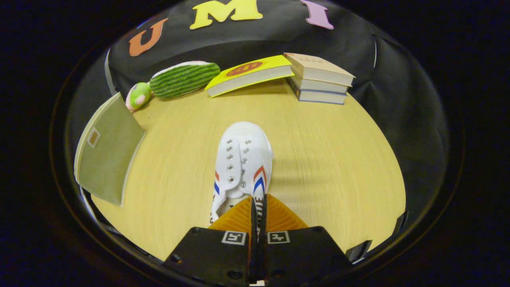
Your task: Open the storage box then place both shoes into the box .Put the left shoe in first, then the right shoe, with the right side of both shoes facing outward in a uniform manner.
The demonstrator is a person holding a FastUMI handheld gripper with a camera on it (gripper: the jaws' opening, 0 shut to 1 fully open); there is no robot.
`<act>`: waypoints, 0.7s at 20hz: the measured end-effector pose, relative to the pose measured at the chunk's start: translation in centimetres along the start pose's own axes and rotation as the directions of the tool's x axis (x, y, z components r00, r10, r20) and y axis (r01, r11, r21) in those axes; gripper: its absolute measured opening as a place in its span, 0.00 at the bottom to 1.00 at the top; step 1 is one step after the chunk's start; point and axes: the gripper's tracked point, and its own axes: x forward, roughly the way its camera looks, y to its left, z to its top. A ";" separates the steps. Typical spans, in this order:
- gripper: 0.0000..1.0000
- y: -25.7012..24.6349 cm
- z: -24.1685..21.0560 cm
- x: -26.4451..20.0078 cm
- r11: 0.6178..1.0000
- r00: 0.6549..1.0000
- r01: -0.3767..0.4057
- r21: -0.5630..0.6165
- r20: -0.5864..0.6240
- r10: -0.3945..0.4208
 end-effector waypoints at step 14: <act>0.06 5.5 2.3 -7.7 0.990 0.986 -0.129 0.054 0.109 0.123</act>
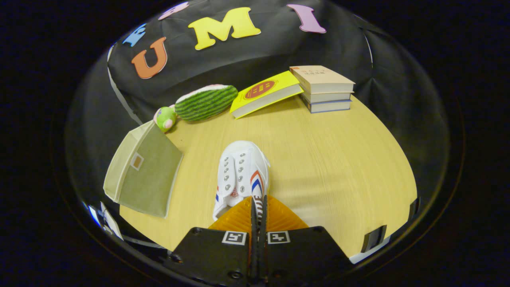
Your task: Open the storage box then place both shoes into the box .Put the left shoe in first, then the right shoe, with the right side of both shoes facing outward in a uniform manner.
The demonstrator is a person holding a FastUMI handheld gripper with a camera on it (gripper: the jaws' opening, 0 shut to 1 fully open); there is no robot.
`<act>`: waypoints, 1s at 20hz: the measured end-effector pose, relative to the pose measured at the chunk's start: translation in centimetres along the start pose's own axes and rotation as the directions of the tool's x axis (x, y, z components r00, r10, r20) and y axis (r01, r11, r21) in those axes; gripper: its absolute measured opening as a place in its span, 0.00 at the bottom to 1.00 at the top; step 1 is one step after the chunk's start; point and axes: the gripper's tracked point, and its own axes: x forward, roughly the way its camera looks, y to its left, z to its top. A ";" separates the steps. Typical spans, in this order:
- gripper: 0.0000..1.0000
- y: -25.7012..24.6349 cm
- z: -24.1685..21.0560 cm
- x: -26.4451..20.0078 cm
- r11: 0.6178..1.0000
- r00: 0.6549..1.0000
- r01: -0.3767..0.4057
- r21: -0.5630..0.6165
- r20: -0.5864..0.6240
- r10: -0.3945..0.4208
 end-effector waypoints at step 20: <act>0.06 21.6 5.6 -4.5 0.935 0.972 -0.228 0.271 0.120 0.203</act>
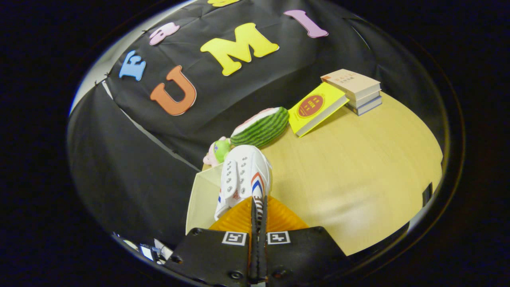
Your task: Open the storage box then place both shoes into the box .Put the left shoe in first, then the right shoe, with the right side of both shoes facing outward in a uniform manner.
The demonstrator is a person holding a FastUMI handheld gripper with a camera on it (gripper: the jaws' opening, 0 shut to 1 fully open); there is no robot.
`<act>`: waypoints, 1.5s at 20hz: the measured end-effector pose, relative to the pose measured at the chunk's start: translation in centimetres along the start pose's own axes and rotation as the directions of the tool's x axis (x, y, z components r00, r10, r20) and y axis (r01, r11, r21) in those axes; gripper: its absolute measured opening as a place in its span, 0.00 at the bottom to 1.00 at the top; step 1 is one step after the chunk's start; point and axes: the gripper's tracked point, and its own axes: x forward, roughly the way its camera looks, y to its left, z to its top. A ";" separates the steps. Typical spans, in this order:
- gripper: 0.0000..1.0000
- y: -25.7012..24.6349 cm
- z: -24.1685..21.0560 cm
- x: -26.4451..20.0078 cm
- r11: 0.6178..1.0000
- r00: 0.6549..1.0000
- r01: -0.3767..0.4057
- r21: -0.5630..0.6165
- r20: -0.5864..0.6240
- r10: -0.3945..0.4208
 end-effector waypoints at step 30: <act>1.00 7.5 -2.5 2.2 0.889 0.914 0.208 -0.408 0.405 -0.028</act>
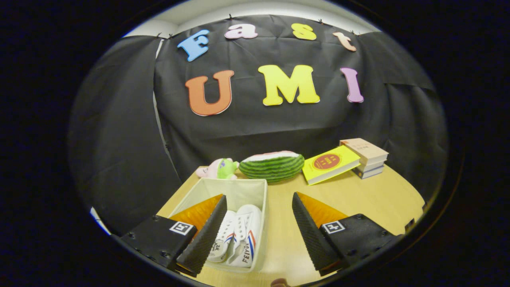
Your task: Open the storage box then place both shoes into the box .Put the left shoe in first, then the right shoe, with the right side of both shoes facing outward in a uniform manner.
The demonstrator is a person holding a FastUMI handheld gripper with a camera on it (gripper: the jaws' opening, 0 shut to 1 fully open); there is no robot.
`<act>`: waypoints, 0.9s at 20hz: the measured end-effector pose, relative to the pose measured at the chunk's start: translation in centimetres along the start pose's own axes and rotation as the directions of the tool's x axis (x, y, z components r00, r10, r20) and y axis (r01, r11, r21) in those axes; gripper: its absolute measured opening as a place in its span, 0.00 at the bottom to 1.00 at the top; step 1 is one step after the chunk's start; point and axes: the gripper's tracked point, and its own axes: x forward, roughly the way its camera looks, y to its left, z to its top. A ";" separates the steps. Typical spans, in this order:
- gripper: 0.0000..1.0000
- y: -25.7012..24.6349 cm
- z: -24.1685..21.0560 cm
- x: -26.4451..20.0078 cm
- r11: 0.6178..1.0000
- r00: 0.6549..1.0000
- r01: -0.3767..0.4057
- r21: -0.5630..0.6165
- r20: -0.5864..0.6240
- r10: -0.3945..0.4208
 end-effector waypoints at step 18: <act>1.00 -8.5 6.3 -18.8 1.000 0.966 0.019 -0.022 0.258 -0.012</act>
